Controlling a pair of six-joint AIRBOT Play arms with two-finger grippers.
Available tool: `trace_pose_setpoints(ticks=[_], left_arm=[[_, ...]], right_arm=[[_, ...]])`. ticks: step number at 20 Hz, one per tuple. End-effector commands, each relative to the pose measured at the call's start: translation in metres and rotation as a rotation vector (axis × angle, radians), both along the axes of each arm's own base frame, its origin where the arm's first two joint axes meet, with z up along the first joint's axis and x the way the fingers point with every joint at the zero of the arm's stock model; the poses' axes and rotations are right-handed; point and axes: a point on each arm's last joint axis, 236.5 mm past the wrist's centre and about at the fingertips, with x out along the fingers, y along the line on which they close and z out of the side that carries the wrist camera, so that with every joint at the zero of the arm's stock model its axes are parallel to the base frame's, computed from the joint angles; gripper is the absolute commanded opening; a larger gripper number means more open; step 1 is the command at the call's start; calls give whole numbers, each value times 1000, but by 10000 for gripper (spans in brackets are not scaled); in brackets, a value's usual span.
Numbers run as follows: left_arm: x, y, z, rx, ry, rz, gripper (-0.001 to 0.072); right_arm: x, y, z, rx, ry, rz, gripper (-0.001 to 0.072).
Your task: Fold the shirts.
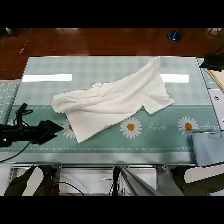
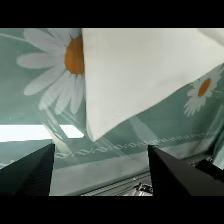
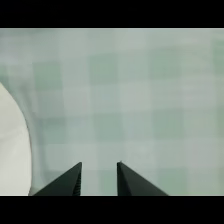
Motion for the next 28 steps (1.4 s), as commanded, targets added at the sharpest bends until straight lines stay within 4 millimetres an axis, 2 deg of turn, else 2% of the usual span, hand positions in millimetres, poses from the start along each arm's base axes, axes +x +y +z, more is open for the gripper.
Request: trace_pose_setpoints(ticks=[1, 5, 8, 14, 18, 19, 20, 21, 22, 28], left_arm=[[-19, -29, -10, -93, 41, -12, 689], [-13, -34, -21, -44, 54, 9, 688], [-17, -47, -30, -23, 76, -40, 688], [-17, -65, -67, 30, 163, -64, 687], [6, -67, -87, 90, 118, 1, 662], [9, -70, -90, 90, 113, 12, 544], [10, -73, -92, 95, 111, 11, 270], [8, -76, -94, 103, 105, -8, 69], [8, -77, -95, 111, 96, -21, 33], [0, -84, -91, 91, 92, -80, 29]], right_arm=[[4, 17, -10, 32, 14, 45, 290], [7, 20, -8, 40, 0, 47, 290], [7, 20, -8, 41, 1, 47, 290], [5, 21, -8, 44, 7, 49, 290], [5, 22, -8, 48, 8, 50, 290], [4, 22, -9, 48, 11, 51, 290], [4, 22, -9, 49, 13, 52, 290], [4, 22, -9, 49, 13, 52, 290], [3, 22, -9, 50, 16, 53, 290], [3, 22, -10, 49, 18, 52, 291]])
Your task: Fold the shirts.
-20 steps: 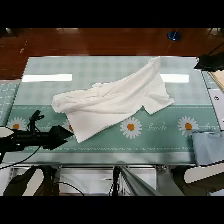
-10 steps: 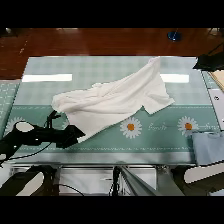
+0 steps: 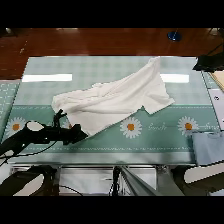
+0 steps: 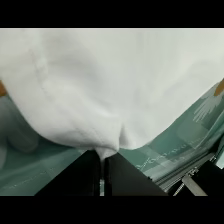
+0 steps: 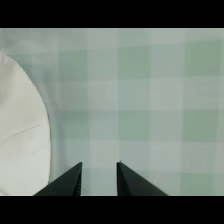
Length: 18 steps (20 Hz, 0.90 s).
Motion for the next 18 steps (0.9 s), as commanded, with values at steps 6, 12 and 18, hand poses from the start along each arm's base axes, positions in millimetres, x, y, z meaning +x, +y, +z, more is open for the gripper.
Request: trace_pose_setpoints(ticks=[6, 12, 18], left_arm=[[20, 6, 22, 40, -190, -36, 27], [23, 5, 32, 32, -220, -22, 28], [24, 5, 32, 33, -221, -22, 28]], right_arm=[[-6, 33, -59, 204, 139, 47, 495], [8, 80, -103, 491, 181, 59, 530], [17, 103, -128, 541, 200, 57, 517]])
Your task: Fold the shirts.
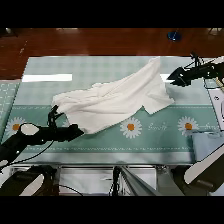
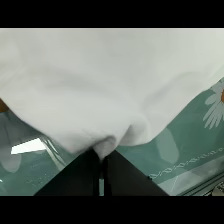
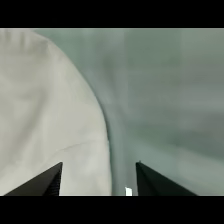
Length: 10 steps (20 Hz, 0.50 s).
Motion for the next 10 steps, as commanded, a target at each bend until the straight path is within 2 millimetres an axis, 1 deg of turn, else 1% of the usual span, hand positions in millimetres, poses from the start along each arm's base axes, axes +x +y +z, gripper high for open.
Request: trace_pose_setpoints(ticks=[1, 2, 5, 7, 8, 9, 10], left_arm=[[0, -1, 1, -4, -1, 0, 28], [0, -1, 1, -4, -1, 0, 28], [1, -1, 1, -3, -3, 1, 28], [1, 0, 1, -3, -5, 1, 28], [1, 0, 1, -1, -10, -6, 29], [1, 0, 1, 0, -14, -10, 28], [3, -1, 3, 0, -24, -14, 28]], right_arm=[[4, 18, -14, 37, 15, 8, 517], [4, 24, -16, 36, 16, 18, 516], [7, 46, -26, 7, 25, 42, 393], [10, 57, -32, -21, 22, 54, 254], [13, 60, -33, -36, 12, 55, 94], [16, 64, -29, -27, 2, 54, 18], [18, 68, -18, -11, -17, 57, 17]])
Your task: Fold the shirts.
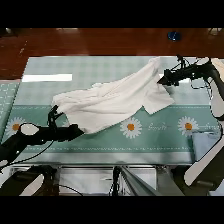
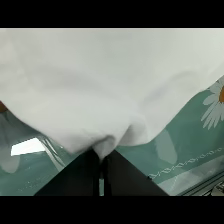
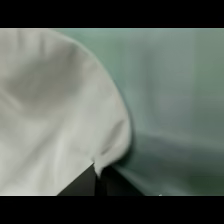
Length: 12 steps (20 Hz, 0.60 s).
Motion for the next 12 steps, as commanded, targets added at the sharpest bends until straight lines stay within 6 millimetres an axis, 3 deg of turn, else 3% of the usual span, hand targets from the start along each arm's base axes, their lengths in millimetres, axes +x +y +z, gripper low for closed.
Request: trace_pose_setpoints(ticks=[1, 3, 5, 8, 10, 12], left_arm=[[8, -1, 9, 1, -44, -13, 28], [35, 0, 42, -3, -169, -17, 27], [78, 10, 108, -5, -375, 21, 27], [125, 46, 263, 48, -798, 98, 27], [123, 75, 374, 126, -1073, 162, 27], [99, 94, 470, 245, -1325, 188, 27]], right_arm=[[10, 15, 25, 19, -69, 12, 17], [19, 10, 86, 33, -194, 3, 17], [21, 8, 173, 51, -373, -3, 17], [1, 9, 324, 14, -689, -23, 17], [-33, 16, 420, -43, -905, -22, 17], [-81, 26, 508, -91, -1118, -40, 17]])
